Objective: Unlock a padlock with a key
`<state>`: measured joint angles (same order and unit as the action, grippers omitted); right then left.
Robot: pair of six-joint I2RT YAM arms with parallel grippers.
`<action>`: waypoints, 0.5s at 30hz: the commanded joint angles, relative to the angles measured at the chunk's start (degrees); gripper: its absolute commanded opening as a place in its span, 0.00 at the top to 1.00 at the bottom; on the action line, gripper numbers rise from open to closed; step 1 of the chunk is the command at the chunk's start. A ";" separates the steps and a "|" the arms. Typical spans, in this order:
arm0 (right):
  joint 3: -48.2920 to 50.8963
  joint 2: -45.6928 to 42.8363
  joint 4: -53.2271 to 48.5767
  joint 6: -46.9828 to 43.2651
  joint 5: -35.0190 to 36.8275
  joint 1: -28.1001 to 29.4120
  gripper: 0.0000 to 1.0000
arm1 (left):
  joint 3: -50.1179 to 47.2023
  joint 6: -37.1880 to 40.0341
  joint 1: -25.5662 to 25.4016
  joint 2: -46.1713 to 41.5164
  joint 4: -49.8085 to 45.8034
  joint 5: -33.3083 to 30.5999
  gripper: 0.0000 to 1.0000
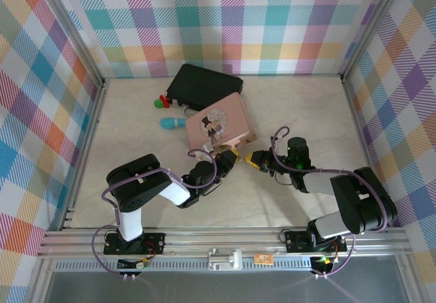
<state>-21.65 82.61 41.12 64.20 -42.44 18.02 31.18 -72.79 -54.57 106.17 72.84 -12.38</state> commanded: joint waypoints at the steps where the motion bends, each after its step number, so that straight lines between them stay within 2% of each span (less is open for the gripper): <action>1: -3.93 0.84 -0.95 1.45 -2.06 -0.83 1.00 | 1.92 -3.22 -1.61 -0.57 4.59 9.36 1.00; 5: -3.70 1.05 -0.97 3.68 -2.86 -0.73 1.00 | 2.04 -3.23 -1.60 -0.74 4.59 8.44 1.00; 9: -0.44 -3.56 -2.82 3.67 -0.21 0.43 1.00 | 1.52 -3.56 -1.60 -0.87 4.51 3.93 1.00; 13: 0.29 -12.26 -16.81 -2.72 4.89 0.39 1.00 | 1.02 -2.92 -1.51 -0.79 3.50 -1.32 1.00; 15: -0.05 -15.67 -21.90 -5.46 7.64 0.37 1.00 | 1.51 -2.50 -1.51 -0.95 0.07 -3.70 1.00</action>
<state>-21.63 70.81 28.34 63.86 -38.98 18.11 31.79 -74.35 -55.81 106.17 72.79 -11.49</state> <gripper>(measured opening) 0.045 0.152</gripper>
